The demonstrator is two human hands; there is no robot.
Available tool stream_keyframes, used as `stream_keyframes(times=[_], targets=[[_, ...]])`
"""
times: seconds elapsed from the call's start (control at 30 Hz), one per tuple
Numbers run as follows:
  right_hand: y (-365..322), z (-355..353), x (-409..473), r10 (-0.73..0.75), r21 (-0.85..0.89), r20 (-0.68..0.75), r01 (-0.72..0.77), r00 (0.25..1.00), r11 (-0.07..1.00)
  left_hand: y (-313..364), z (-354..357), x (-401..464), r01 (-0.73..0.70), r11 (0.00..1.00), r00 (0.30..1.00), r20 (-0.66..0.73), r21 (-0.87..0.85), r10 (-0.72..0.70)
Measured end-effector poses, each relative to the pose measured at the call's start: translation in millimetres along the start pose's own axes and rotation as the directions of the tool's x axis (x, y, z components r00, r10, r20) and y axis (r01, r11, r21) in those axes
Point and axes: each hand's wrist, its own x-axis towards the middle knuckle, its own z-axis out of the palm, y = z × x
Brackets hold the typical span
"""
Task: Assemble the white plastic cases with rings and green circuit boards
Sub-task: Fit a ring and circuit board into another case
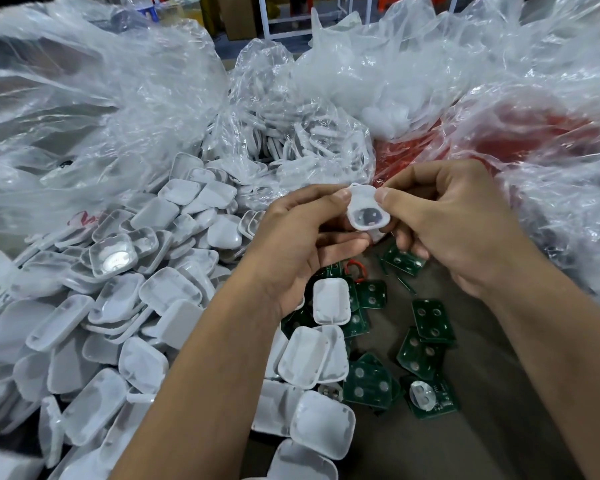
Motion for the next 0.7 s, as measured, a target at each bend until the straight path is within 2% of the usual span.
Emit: stream_keyframes(times=[0.13, 0.37, 0.5, 0.7], targets=[[-6.9, -0.2, -4.2, -0.056, -0.055, 0.030, 0.058, 0.998, 0.997, -1.4, 1.5, 0.9, -0.024, 0.999, 0.998, -0.053, -0.040, 0.022], [-19.1, 2.7, -12.5, -0.172, -0.296, 0.053, 0.180, 0.984, 0.938, -3.1, 3.7, 0.4, -0.059, 0.997, 0.991, -0.125, -0.042, 0.053], [-21.3, 4.8, -14.5, -0.214, -0.431, 0.062, 0.219, 0.975, 0.875, -6.6, 8.0, -0.9, -0.083, 0.997, 0.983, -0.166, -0.010, 0.080], [-19.7, 10.7, -16.9, -0.243, -0.503, 0.079, 0.249, 0.967, 0.828, -12.6, 11.8, 1.4, -0.121, 0.990, 0.963, -0.234, 0.070, 0.134]])
